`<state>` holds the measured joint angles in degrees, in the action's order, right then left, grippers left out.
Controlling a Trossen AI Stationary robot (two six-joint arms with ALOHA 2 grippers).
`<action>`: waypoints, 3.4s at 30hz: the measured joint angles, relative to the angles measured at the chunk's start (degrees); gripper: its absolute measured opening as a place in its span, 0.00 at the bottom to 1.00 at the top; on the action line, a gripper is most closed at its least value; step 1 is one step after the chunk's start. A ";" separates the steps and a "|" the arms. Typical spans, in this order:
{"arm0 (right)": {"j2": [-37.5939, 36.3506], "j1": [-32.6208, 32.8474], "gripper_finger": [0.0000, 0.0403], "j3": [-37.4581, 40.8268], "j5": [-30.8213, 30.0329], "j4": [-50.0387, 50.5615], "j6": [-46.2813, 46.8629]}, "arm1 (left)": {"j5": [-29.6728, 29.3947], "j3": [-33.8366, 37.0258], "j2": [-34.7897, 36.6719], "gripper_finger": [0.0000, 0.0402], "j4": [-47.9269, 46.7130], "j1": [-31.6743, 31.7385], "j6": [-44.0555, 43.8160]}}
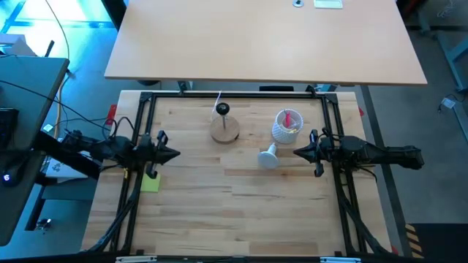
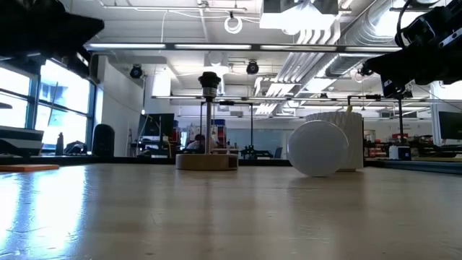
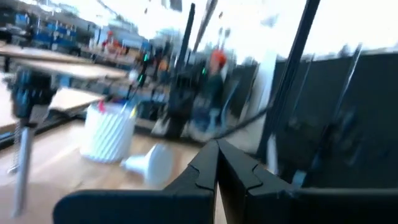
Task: Screw lightbulb
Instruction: Move the lamp to the center of the table
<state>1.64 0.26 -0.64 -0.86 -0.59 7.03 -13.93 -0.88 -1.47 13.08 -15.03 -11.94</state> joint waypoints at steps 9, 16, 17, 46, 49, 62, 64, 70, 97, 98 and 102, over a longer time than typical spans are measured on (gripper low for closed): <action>0.01 0.00 0.00 -0.02 0.01 -0.01 0.00 | 2.97 -0.41 -11.90 0.00 12.60 -0.03 12.16; -0.01 0.00 0.00 -0.02 0.01 0.01 0.00 | 2.27 -13.60 -29.84 0.05 3.98 1.77 17.73; 0.00 0.01 0.00 -0.02 0.01 0.00 0.00 | 1.89 -15.32 -32.60 0.06 3.20 2.44 18.36; -0.01 -0.01 0.00 -0.02 0.00 0.01 0.00 | 3.01 -23.76 -91.07 0.61 44.62 33.72 9.67; -0.01 0.00 0.00 -0.02 0.01 0.01 0.00 | 3.05 -23.76 -95.47 0.59 51.45 34.25 7.65; -0.01 -0.01 0.00 -0.02 0.01 -0.01 0.00 | 2.67 -30.31 -106.60 0.41 59.13 34.03 2.07; -0.01 0.01 0.00 -0.02 0.01 0.01 0.00 | 2.29 -29.80 -105.47 0.35 58.50 33.85 2.00; -0.01 0.01 0.00 -0.02 0.00 0.01 0.00 | -1.23 -27.15 -100.32 0.18 55.21 32.49 1.60; -0.01 0.01 0.00 0.00 0.01 0.01 0.00 | -16.23 -25.99 -84.46 0.10 30.61 11.93 -0.76; -0.01 0.00 0.00 -0.01 0.01 0.01 0.00 | -16.40 -26.08 -84.56 0.10 30.30 11.78 -1.14; 0.01 -0.01 0.00 -0.02 0.01 0.01 0.00 | -16.29 -26.17 -84.83 0.12 28.88 11.78 -3.17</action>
<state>1.64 0.25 -0.66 -0.85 -0.58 7.03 -30.21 -27.05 -86.30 41.96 -3.25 -15.11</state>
